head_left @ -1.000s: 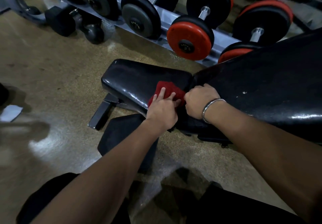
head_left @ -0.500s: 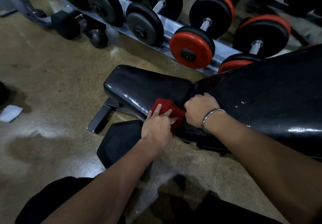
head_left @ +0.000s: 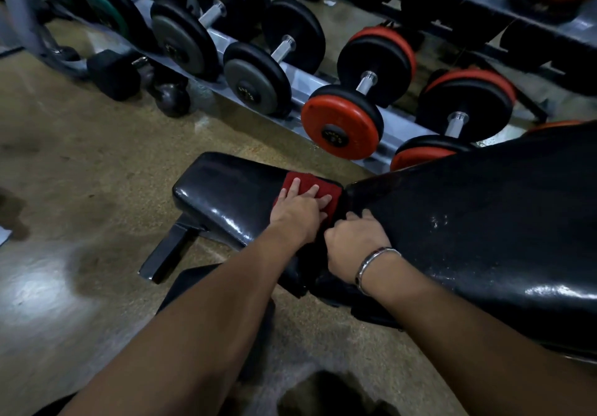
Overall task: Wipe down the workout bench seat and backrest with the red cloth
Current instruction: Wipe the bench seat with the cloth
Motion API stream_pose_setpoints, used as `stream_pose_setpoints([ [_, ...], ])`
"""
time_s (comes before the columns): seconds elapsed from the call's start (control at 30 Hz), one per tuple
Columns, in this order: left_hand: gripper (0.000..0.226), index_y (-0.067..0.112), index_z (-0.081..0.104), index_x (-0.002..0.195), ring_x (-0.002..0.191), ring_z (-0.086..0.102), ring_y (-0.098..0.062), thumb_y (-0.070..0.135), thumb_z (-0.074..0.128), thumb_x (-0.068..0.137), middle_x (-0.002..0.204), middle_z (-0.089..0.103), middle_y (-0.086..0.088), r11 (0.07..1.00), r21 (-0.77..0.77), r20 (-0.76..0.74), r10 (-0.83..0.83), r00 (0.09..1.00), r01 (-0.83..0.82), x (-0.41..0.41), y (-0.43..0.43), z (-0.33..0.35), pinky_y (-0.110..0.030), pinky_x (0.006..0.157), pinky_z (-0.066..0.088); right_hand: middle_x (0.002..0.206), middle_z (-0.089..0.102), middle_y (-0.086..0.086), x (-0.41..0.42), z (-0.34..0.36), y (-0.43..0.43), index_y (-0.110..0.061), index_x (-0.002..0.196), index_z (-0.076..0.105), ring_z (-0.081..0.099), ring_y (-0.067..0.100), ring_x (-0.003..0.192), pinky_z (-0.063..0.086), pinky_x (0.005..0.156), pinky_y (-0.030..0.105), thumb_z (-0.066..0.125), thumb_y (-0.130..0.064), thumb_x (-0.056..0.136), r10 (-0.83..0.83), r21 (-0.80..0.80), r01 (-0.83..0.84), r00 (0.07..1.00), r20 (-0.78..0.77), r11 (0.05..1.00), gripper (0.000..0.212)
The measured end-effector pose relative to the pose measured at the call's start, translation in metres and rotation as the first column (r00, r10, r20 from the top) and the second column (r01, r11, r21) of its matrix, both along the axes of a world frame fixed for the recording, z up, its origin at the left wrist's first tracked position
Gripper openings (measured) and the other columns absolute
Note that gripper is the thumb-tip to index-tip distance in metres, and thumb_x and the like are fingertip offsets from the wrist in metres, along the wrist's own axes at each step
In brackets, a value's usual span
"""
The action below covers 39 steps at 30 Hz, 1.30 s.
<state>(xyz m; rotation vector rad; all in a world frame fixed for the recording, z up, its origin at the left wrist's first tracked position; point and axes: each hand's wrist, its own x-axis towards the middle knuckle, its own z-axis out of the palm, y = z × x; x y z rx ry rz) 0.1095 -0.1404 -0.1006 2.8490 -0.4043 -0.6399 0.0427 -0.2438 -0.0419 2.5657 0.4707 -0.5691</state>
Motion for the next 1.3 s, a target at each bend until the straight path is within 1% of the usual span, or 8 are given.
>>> stream_pose_setpoints([
  [0.27,0.056,0.041,0.011,0.159,0.156,-0.008,-0.033,0.047,0.030,0.107,0.171,0.005,0.007,0.999,-0.017,0.015,0.029,0.999,-0.029,0.037,-0.014,-0.010,-0.052,0.126,0.002,0.129,0.062,0.010,0.001,-0.003,-0.005,-0.018,0.123,0.063,0.045,0.034,0.129,0.027,0.111,0.054,0.051,-0.036,0.093,0.021,0.007,-0.021,1.000,0.017,1.000,0.037],
  [0.4,0.056,0.040,0.013,0.159,0.156,-0.003,-0.038,0.047,0.028,0.106,0.170,0.011,0.002,1.000,-0.004,0.029,0.003,1.000,-0.003,0.048,-0.021,-0.012,-0.057,0.125,0.002,0.130,0.061,0.011,0.002,-0.004,-0.005,-0.015,0.130,0.058,0.045,0.034,0.130,0.026,0.111,0.054,0.053,-0.038,0.092,0.015,0.013,-0.016,1.000,0.008,1.000,0.045],
  [0.5,0.052,0.040,0.023,0.157,0.156,-0.001,-0.037,0.043,0.032,0.106,0.169,0.017,0.005,0.997,-0.075,0.065,-0.026,0.998,0.031,0.048,-0.018,-0.013,-0.056,0.125,0.001,0.131,0.060,0.011,0.002,-0.005,-0.004,-0.012,0.135,0.054,0.045,0.034,0.129,0.026,0.111,0.054,0.051,-0.038,0.092,0.014,0.011,-0.014,1.000,0.014,1.000,0.049],
  [0.63,0.047,0.040,0.036,0.153,0.157,0.001,-0.029,0.036,0.038,0.106,0.168,0.021,0.009,0.980,-0.166,0.126,-0.092,0.988,0.112,0.037,-0.003,-0.019,-0.048,0.126,0.005,0.129,0.062,0.009,0.001,-0.002,-0.003,-0.017,0.125,0.061,0.047,0.032,0.127,0.027,0.111,0.052,0.049,-0.035,0.093,0.019,0.019,-0.019,1.000,0.018,1.000,0.039],
  [0.83,0.046,0.042,0.037,0.152,0.157,-0.002,-0.027,0.033,0.040,0.106,0.168,0.022,0.009,0.966,-0.185,0.152,-0.155,0.976,0.182,0.009,0.018,-0.030,-0.046,0.127,0.008,0.129,0.062,0.009,0.000,0.003,-0.003,-0.018,0.125,0.062,0.049,0.031,0.124,0.030,0.110,0.051,0.047,-0.035,0.093,0.024,0.028,-0.024,0.999,0.022,0.999,0.039],
  [0.97,0.060,0.038,0.037,0.153,0.157,-0.001,-0.026,0.025,0.051,0.096,0.167,0.023,0.008,0.963,-0.166,0.187,-0.183,0.965,0.214,-0.023,0.031,-0.028,-0.045,0.126,0.010,0.131,0.061,0.008,-0.004,0.004,-0.001,-0.018,0.129,0.060,0.048,0.031,0.124,0.030,0.109,0.050,0.045,-0.036,0.095,0.021,0.005,-0.021,0.999,0.026,1.000,0.041],
  [1.13,0.050,0.035,0.045,0.149,0.157,0.005,-0.027,0.032,0.039,0.099,0.165,0.029,0.006,0.965,-0.166,0.226,-0.164,0.960,0.204,-0.058,0.042,-0.037,-0.046,0.126,0.013,0.128,0.063,0.005,-0.003,0.008,0.000,-0.020,0.123,0.061,0.051,0.028,0.122,0.033,0.107,0.048,0.046,-0.036,0.094,0.003,0.021,-0.003,1.000,0.020,1.000,0.036],
  [1.3,0.059,0.034,0.044,0.150,0.156,0.017,-0.016,0.039,0.022,0.096,0.161,0.038,0.007,0.968,-0.086,0.252,-0.208,0.945,0.236,-0.085,0.045,-0.048,-0.045,0.126,0.013,0.129,0.062,0.005,-0.003,0.008,0.000,-0.021,0.124,0.061,0.050,0.028,0.125,0.031,0.110,0.049,0.045,-0.035,0.094,-0.007,0.025,0.006,1.000,0.011,1.000,0.036],
])
